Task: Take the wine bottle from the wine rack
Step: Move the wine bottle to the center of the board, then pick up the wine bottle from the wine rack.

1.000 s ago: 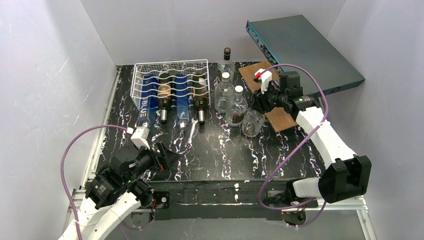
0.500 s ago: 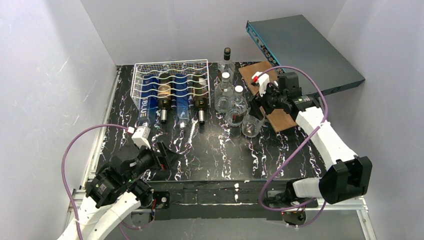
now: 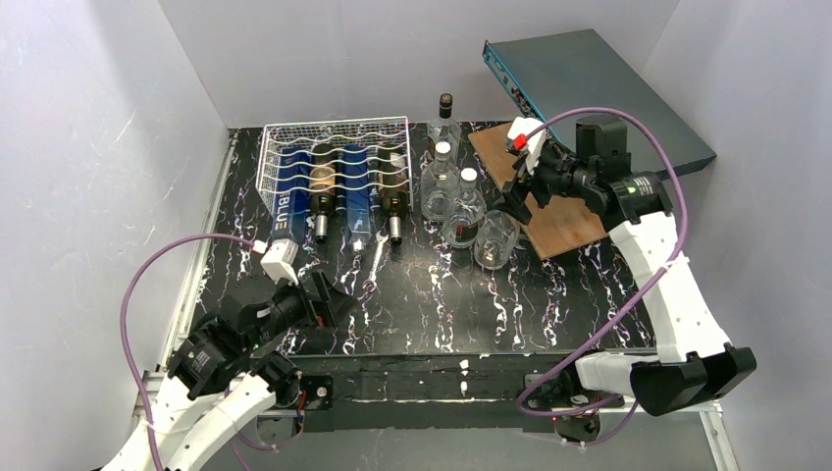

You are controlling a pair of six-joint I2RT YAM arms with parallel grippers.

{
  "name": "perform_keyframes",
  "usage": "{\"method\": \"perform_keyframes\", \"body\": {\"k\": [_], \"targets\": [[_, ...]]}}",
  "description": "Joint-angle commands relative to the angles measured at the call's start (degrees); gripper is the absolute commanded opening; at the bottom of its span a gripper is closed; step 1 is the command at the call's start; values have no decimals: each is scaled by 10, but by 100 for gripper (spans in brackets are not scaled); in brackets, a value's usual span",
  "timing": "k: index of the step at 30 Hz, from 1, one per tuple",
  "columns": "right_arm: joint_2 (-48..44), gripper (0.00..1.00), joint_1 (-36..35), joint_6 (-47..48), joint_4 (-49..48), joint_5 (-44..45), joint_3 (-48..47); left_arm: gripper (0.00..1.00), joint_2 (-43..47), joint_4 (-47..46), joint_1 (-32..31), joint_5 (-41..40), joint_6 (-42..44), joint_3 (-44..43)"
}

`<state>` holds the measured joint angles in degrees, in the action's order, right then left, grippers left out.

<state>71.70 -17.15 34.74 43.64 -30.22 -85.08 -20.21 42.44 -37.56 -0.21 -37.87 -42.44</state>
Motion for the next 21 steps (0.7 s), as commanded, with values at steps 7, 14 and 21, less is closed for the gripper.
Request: {"method": "perform_keyframes", "body": {"k": [7, 14, 21], "targets": [[-37, 99, 23, 10, 82, -173, -52, 99, -77, 39, 2, -3, 37, -74], [-54, 98, 23, 34, 158, -249, -27, 99, -131, 87, 2, -33, 48, -130], [-71, 98, -2, 111, 247, -232, 45, 99, -172, 106, 2, -60, 53, -166]]}}
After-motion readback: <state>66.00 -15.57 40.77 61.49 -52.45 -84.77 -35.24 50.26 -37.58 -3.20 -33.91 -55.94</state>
